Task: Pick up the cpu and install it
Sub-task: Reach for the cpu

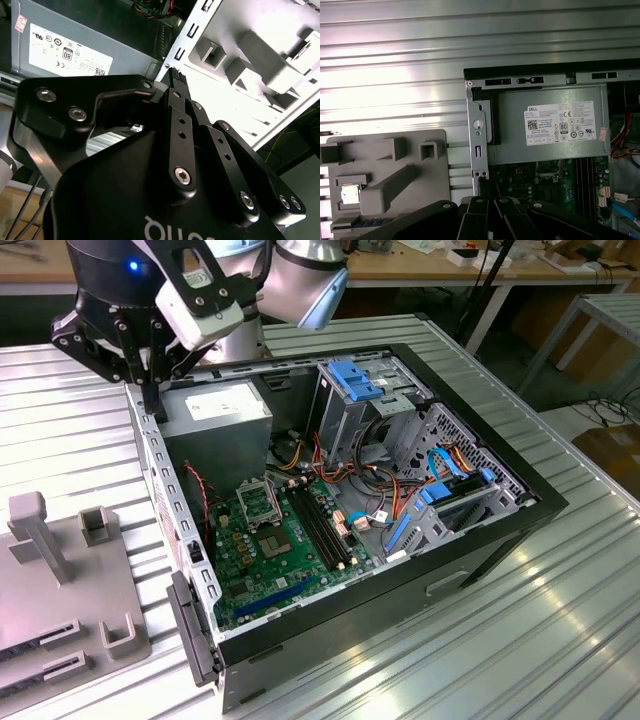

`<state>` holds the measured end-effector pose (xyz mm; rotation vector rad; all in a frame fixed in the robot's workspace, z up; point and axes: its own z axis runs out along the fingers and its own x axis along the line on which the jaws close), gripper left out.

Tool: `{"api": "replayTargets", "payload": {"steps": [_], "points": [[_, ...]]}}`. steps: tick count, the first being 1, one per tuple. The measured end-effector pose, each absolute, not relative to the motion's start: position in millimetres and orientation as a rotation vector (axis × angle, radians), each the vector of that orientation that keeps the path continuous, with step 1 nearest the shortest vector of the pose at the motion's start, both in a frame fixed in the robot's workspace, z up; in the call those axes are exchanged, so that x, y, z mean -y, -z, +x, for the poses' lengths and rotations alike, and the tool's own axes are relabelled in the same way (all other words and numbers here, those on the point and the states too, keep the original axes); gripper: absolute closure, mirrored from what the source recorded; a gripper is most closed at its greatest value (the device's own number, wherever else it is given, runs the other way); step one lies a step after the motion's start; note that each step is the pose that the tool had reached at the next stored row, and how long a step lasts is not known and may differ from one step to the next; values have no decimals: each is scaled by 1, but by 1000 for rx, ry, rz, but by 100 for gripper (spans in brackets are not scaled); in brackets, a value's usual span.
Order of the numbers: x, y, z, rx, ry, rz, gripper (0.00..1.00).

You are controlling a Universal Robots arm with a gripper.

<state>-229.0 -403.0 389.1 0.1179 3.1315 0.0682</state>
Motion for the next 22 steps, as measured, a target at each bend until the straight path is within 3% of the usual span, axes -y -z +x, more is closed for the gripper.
{"api": "replayTargets", "payload": {"steps": [22], "points": [[404, -389, -235, -3132, -68, 118, 89]]}}
